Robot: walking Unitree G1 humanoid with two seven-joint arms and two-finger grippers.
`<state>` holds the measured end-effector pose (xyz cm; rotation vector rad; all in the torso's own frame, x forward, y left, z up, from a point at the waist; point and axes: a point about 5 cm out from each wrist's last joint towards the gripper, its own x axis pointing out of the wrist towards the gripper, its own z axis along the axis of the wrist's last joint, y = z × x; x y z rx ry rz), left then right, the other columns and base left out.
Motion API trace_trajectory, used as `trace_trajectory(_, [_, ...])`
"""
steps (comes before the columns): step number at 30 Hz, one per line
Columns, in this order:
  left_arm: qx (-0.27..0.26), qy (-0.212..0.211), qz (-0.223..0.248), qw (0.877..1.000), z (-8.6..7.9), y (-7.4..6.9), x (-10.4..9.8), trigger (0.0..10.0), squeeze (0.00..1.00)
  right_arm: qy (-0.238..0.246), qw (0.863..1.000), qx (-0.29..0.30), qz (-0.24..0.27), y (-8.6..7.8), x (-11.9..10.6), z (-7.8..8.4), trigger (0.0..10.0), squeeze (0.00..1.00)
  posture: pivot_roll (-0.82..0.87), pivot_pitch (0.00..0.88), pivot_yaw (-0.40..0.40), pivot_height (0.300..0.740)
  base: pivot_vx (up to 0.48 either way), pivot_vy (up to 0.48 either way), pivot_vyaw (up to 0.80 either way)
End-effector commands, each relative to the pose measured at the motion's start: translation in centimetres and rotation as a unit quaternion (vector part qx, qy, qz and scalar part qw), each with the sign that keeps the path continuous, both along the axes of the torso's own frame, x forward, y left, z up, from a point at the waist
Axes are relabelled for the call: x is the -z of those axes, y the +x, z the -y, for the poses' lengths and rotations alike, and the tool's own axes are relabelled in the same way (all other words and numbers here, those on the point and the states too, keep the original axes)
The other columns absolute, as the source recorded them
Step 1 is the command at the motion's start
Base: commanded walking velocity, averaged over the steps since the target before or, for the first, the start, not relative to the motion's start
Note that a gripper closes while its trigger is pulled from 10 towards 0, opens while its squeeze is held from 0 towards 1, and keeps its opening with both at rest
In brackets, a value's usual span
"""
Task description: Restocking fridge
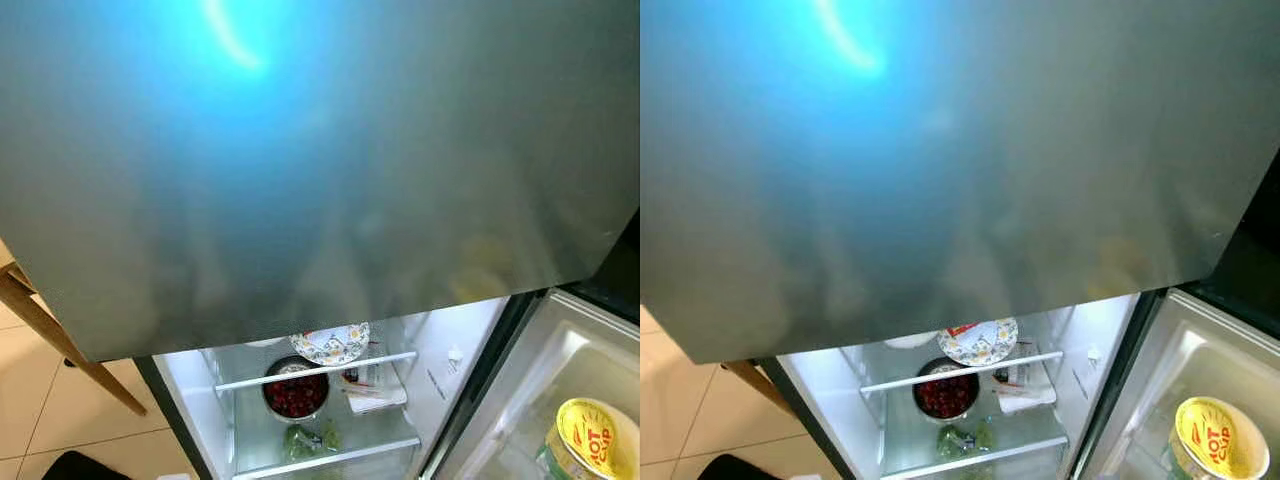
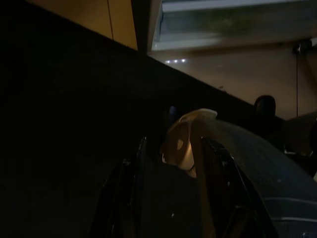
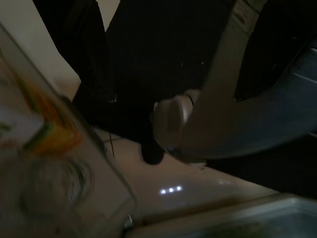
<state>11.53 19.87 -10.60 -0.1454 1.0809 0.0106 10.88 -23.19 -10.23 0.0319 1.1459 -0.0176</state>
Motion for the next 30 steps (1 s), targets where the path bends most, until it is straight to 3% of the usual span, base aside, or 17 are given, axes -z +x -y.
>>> trace_trajectory(1, [-0.003, 0.005, -0.012, 1.0, -0.24, -0.57, 0.16, 10.0, 0.0, 0.003, 1.0, -0.003, -0.014, -0.69, 0.29, -0.4, 10.0, 0.0, -0.03, 0.002, 0.003, 0.74, -0.266, 0.0, 0.0])
trace_trajectory(5, [-0.002, 0.005, -0.02, 1.0, -0.17, -1.02, 0.3, 10.0, 0.0, -0.001, 1.0, -0.01, -0.027, -1.42, 0.48, -0.39, 10.0, 0.0, -0.03, 0.005, 0.002, 0.74, -0.282, 0.0, 0.0])
trace_trajectory(30, [0.002, 0.0, -0.023, 1.0, 0.48, -1.03, 0.41, 10.0, 0.0, -0.008, 0.999, -0.023, -0.03, -1.35, 0.38, -0.02, 10.0, 0.0, -0.04, 0.009, -0.004, 0.74, -0.313, 0.0, 0.0])
